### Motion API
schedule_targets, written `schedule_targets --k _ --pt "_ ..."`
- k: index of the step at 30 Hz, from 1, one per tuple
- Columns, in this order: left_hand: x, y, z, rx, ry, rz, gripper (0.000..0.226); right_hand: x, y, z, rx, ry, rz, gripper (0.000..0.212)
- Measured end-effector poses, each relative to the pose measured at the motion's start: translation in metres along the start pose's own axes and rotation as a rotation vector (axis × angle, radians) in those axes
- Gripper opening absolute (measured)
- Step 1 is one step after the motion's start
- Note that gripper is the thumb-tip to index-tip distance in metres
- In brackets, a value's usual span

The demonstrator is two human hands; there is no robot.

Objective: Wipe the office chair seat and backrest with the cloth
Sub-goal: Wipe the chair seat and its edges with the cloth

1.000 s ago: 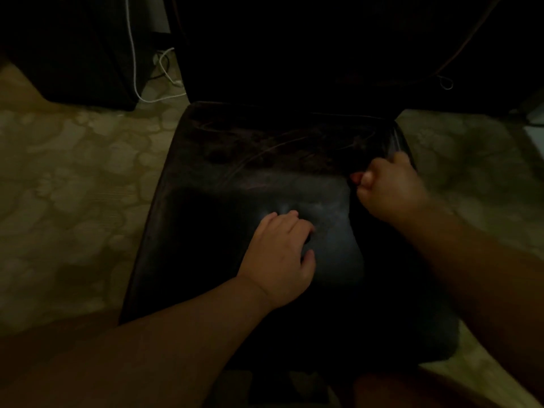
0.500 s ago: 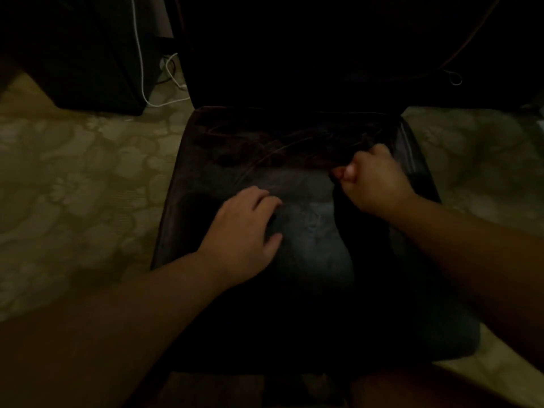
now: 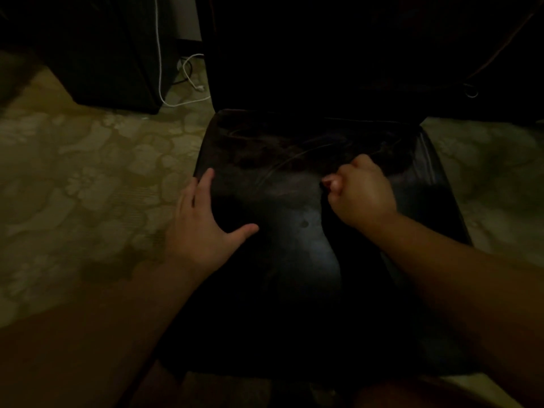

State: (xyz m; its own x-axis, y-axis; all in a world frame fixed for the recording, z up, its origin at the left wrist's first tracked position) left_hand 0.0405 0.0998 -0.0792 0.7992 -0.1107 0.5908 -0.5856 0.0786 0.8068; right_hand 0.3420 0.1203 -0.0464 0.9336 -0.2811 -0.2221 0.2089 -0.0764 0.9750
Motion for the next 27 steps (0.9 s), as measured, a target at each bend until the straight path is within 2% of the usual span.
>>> schedule_targets --k 3,5,7,10,12,15,17,20,22,23,25,27 --pt "-0.005 -0.002 0.002 0.045 -0.010 0.046 0.132 -0.003 -0.002 0.028 -0.240 0.261 0.028 0.014" --pt "-0.005 -0.004 0.003 0.069 -0.039 0.030 0.128 0.008 0.002 0.021 -0.301 0.308 0.162 0.015" --pt "-0.005 -0.006 0.005 0.099 -0.071 -0.003 0.121 0.013 0.002 -0.005 -0.231 0.226 0.253 0.017" --pt "-0.009 -0.010 0.007 0.132 -0.106 -0.015 0.109 -0.014 -0.004 -0.036 -0.115 0.064 0.155 0.015" --pt "-0.013 -0.011 0.005 0.144 -0.123 0.023 0.098 -0.039 -0.011 -0.029 -0.104 0.079 0.110 0.016" --pt "-0.016 -0.010 0.003 0.171 -0.143 0.074 0.086 -0.053 -0.011 0.023 -0.276 0.384 -0.011 0.016" --pt "-0.015 -0.011 0.002 0.184 -0.154 0.074 0.083 -0.038 -0.007 0.035 -0.340 0.479 0.012 0.020" --pt "-0.015 -0.012 0.000 0.189 -0.166 0.058 0.080 -0.027 -0.009 -0.001 -0.245 0.293 0.175 0.018" --pt "-0.016 -0.013 -0.004 0.185 -0.171 0.056 0.079 -0.042 -0.014 -0.014 -0.125 0.138 0.149 0.016" --pt "-0.017 -0.014 -0.005 0.184 -0.174 0.062 0.079 -0.053 -0.016 -0.011 -0.080 0.122 0.105 0.017" --pt "-0.018 -0.014 -0.006 0.194 -0.186 0.075 0.079 -0.070 -0.019 0.018 -0.145 0.292 0.008 0.025" --pt "-0.017 -0.014 -0.006 0.204 -0.197 0.078 0.079 -0.070 -0.015 0.056 -0.380 0.518 -0.061 0.030"
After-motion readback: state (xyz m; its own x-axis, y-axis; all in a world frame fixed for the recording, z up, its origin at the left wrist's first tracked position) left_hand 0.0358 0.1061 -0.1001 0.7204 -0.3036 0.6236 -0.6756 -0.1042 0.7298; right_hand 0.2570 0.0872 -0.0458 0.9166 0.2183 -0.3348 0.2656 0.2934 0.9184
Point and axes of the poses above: each hand's wrist, its own z-axis away from the middle knuckle, its own y-axis out of the back of the hand, x = y × z, the point moved 5 cm from there along -z, towards the middle knuckle, and after that the axes turned 10 degrees about -y, right-handed, at the moved point
